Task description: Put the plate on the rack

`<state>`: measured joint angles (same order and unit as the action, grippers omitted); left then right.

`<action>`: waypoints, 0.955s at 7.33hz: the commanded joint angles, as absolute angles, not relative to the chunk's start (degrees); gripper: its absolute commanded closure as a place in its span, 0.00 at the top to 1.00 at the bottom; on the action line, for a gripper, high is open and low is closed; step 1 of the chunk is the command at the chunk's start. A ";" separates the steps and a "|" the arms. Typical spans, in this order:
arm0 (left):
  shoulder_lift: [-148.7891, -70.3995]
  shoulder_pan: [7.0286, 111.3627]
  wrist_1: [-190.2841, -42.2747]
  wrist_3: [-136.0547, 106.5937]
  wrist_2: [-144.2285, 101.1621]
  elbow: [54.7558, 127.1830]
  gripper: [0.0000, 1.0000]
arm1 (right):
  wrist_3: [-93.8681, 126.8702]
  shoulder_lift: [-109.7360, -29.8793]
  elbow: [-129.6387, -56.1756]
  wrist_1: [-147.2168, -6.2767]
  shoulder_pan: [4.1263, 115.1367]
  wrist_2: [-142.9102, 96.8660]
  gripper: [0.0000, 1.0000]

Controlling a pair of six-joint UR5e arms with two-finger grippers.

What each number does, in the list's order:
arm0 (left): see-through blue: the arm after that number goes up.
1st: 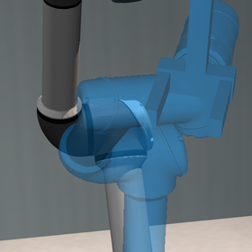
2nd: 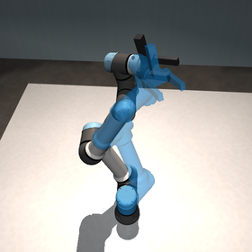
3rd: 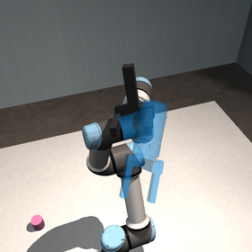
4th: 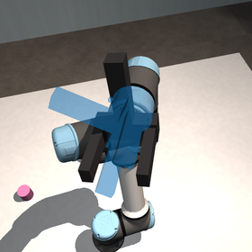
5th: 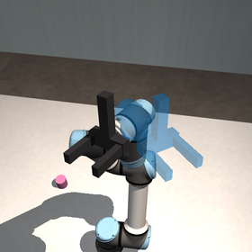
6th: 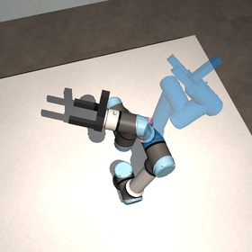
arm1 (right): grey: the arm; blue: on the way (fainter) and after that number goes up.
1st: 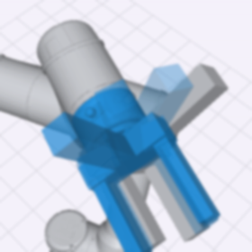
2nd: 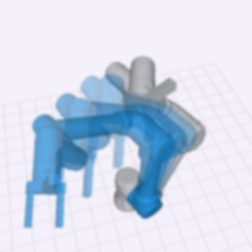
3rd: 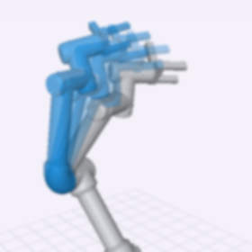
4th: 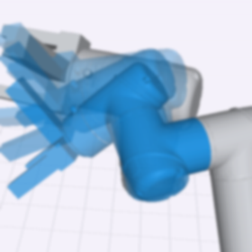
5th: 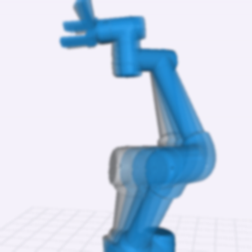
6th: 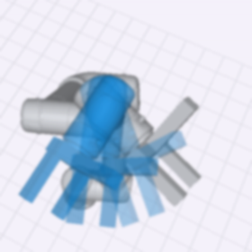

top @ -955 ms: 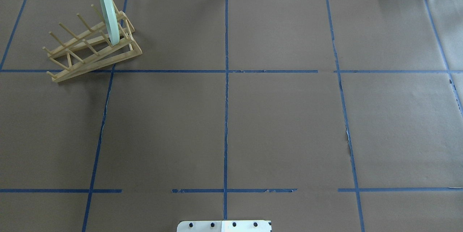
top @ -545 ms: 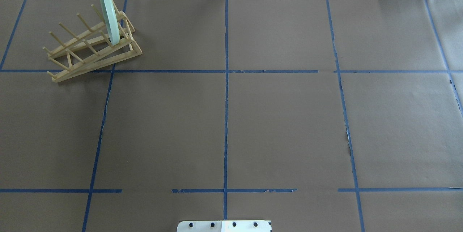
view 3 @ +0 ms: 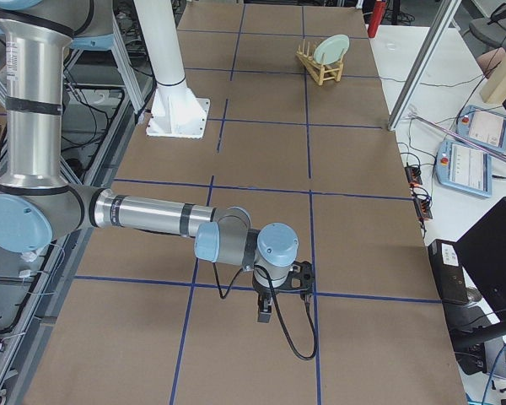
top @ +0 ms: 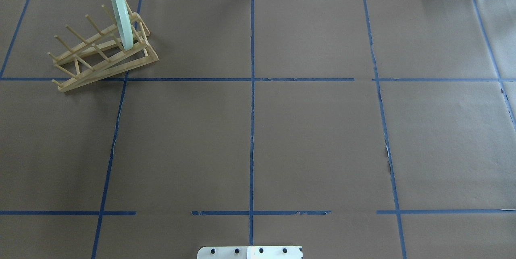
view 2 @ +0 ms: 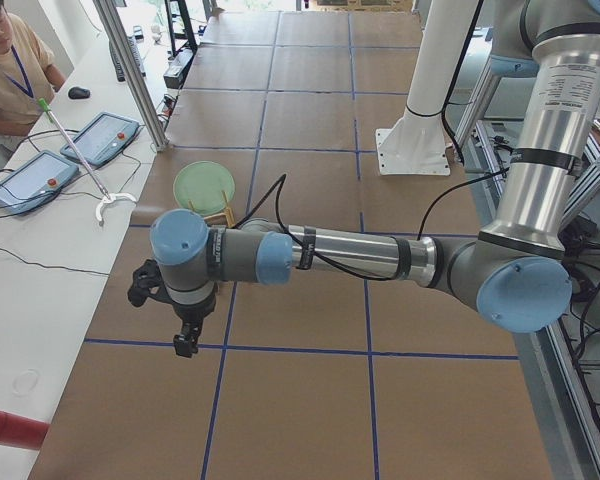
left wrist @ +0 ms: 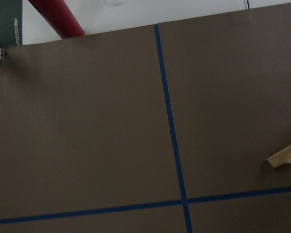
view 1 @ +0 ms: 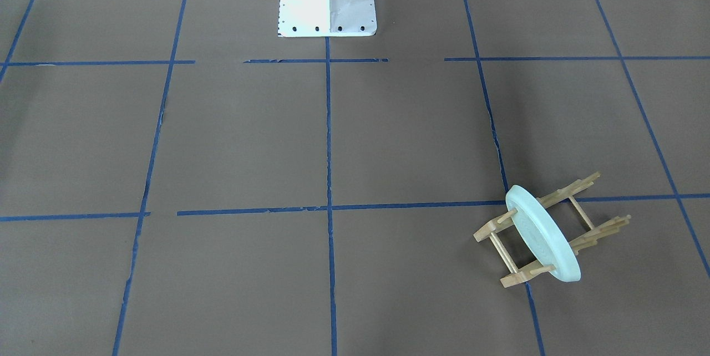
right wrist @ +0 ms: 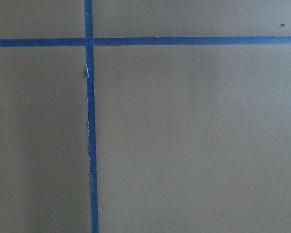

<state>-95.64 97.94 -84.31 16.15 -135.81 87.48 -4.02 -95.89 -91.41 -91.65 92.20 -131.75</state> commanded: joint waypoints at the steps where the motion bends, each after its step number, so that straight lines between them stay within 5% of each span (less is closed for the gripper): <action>1: -91.25 97.91 -84.46 16.79 -136.23 88.68 1.00 | -4.04 -95.89 -91.41 -91.67 92.20 -131.75 1.00; 7: -91.23 95.37 -92.21 16.44 -136.41 93.15 1.00 | -4.04 -95.89 -91.41 -91.58 92.20 -131.75 1.00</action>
